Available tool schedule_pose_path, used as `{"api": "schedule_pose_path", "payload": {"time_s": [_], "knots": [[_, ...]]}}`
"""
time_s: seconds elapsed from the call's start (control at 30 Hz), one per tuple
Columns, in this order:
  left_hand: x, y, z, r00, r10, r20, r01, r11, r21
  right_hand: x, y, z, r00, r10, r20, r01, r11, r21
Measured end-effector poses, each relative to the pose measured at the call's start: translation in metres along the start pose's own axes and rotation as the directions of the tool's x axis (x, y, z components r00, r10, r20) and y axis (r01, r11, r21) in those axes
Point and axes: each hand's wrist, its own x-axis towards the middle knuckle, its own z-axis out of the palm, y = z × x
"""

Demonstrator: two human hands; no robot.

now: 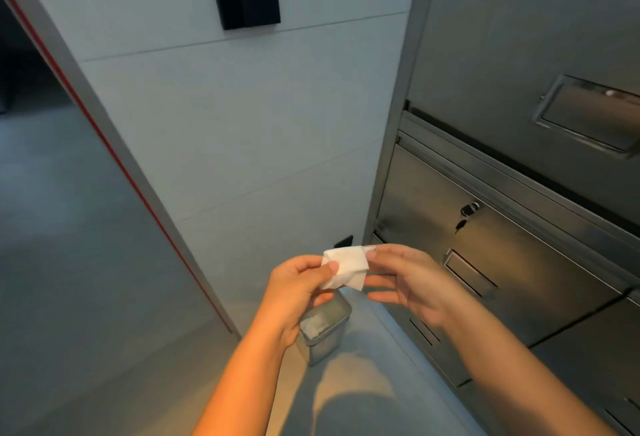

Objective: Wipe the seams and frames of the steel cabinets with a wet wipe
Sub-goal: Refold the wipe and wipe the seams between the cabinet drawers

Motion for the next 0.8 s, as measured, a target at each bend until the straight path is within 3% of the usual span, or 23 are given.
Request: {"api": "schedule_pose_path", "payload": {"time_s": [0.4,0.8], "knots": [[0.042,0.004,-0.023,0.994,-0.109,-0.009,0.109,0.994,-0.004,0.049,-0.003,0.020,0.997,0.069,-0.043,-0.069,0.998,0.011],[0.096,0.011,-0.010,0.979,-0.146,-0.141,0.142,0.989,-0.039,0.115,-0.024,0.002,0.998,0.061,0.011,-0.061,0.996,-0.060]]}}
